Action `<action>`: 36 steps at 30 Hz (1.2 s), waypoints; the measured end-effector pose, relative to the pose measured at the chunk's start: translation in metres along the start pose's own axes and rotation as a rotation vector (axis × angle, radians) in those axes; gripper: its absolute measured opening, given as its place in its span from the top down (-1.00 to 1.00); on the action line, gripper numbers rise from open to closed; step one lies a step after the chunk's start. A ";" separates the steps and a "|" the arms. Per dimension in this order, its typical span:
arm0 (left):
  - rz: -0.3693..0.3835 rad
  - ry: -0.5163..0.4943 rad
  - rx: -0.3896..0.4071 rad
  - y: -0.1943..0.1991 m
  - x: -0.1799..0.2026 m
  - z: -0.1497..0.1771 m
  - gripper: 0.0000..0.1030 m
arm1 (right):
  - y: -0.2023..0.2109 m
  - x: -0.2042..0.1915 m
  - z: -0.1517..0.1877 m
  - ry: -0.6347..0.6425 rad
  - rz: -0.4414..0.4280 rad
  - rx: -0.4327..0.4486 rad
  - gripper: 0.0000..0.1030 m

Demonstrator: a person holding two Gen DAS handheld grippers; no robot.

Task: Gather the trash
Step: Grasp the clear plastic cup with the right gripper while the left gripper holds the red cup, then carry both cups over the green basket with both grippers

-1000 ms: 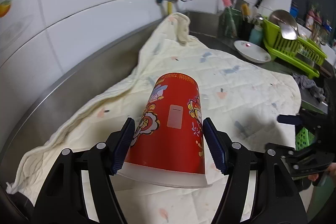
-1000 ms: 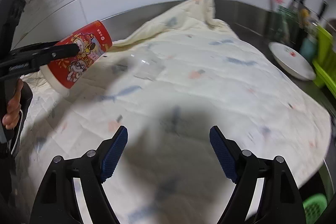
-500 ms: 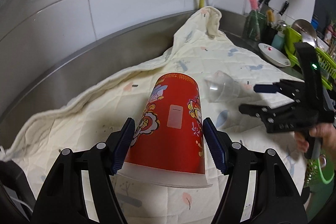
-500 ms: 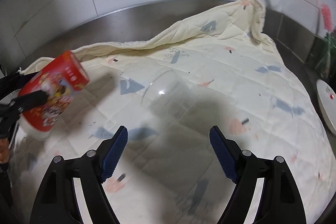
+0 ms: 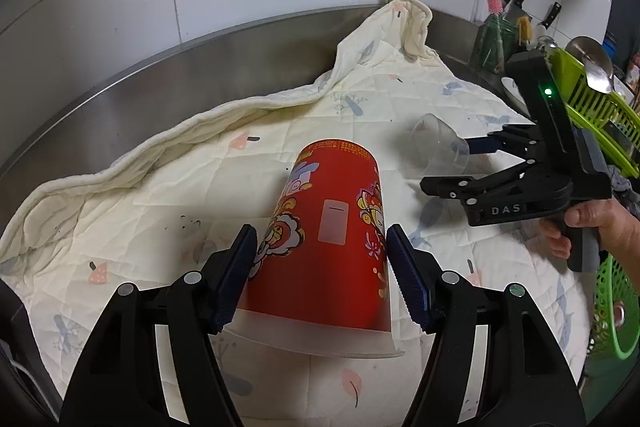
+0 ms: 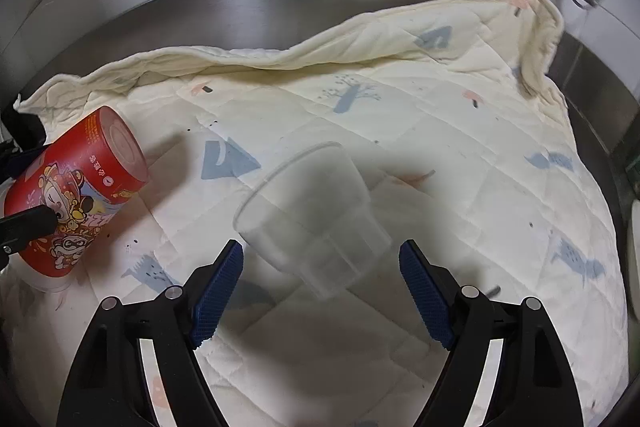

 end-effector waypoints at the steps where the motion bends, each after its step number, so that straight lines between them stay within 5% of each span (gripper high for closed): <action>1: 0.001 -0.001 0.001 0.000 0.000 0.000 -0.27 | -0.001 0.000 -0.001 -0.002 -0.001 0.001 -0.50; 7: 0.009 -0.004 -0.001 0.001 0.000 0.002 -0.27 | -0.008 -0.001 -0.008 -0.016 -0.015 -0.005 -0.34; 18: 0.030 -0.004 -0.006 0.001 0.003 0.002 -0.27 | 0.022 -0.007 0.010 -0.073 -0.012 0.050 -0.33; 36: 0.154 -0.110 0.037 0.034 0.063 -0.003 -0.27 | 0.124 -0.004 0.102 -0.284 0.049 0.146 -0.33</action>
Point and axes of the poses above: each gripper's, at about its wrist camera, not at the fingertips, and y roughly against the way its jaws point, x to its right, z to its underside, the point moved 2 cm from there along -y, roughly the way its jaws point, and after that the axes turned 9 degrees about -y, right-handed, at the moved point
